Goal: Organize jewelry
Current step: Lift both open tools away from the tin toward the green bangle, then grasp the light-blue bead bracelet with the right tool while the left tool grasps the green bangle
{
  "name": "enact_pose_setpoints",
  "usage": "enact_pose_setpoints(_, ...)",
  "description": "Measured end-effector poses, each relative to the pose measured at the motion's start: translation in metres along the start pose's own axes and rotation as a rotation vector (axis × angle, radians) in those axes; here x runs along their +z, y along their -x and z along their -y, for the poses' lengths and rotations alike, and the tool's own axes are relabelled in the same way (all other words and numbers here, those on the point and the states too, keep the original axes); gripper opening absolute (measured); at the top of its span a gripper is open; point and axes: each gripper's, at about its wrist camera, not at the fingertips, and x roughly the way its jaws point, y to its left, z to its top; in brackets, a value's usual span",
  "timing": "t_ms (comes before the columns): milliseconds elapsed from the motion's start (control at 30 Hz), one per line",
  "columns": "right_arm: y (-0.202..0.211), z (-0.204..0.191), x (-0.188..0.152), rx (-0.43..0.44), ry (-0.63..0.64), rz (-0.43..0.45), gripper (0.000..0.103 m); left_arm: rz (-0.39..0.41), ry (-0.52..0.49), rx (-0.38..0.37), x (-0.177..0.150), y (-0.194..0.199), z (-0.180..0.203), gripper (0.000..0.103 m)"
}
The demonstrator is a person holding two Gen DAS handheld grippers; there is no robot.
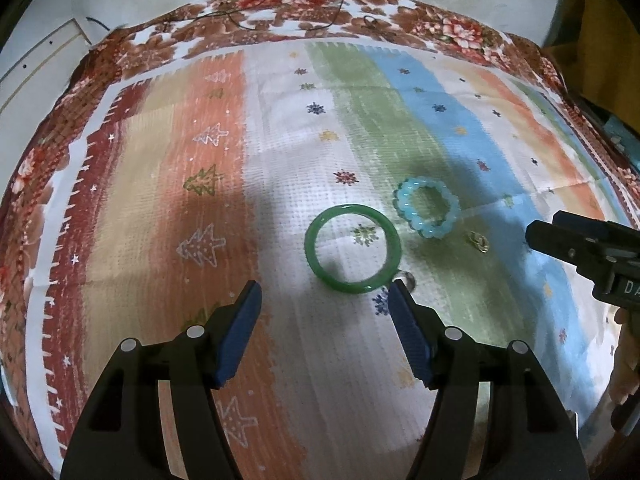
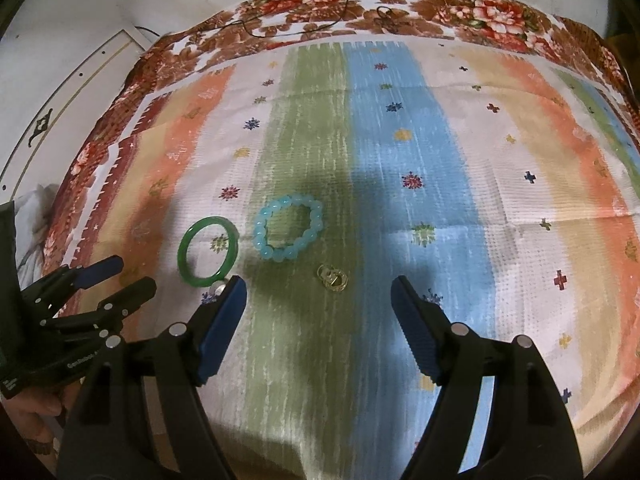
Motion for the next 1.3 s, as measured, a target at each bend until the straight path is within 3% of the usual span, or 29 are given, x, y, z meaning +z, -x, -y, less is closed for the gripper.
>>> enact_pose_setpoints(367,-0.032,0.01,0.02,-0.019,-0.082,-0.049,0.074,-0.03,0.02,-0.01,0.014,-0.025,-0.009,0.066)
enact_pose_setpoints(833,-0.071,0.002,0.046,-0.034,-0.095,-0.105,0.074,-0.06,0.049,-0.032,0.022,-0.05,-0.02,0.065)
enact_pose_setpoints(1133,-0.1,-0.006,0.049,-0.103,-0.071,-0.157,0.074,-0.073,0.039,-0.031,0.018,-0.061,-0.026,0.065)
enact_pose_setpoints(1300,-0.107,-0.008,0.045,-0.143,-0.049,-0.165,0.061,-0.068,0.009,0.007,0.017,-0.065,-0.023,0.059)
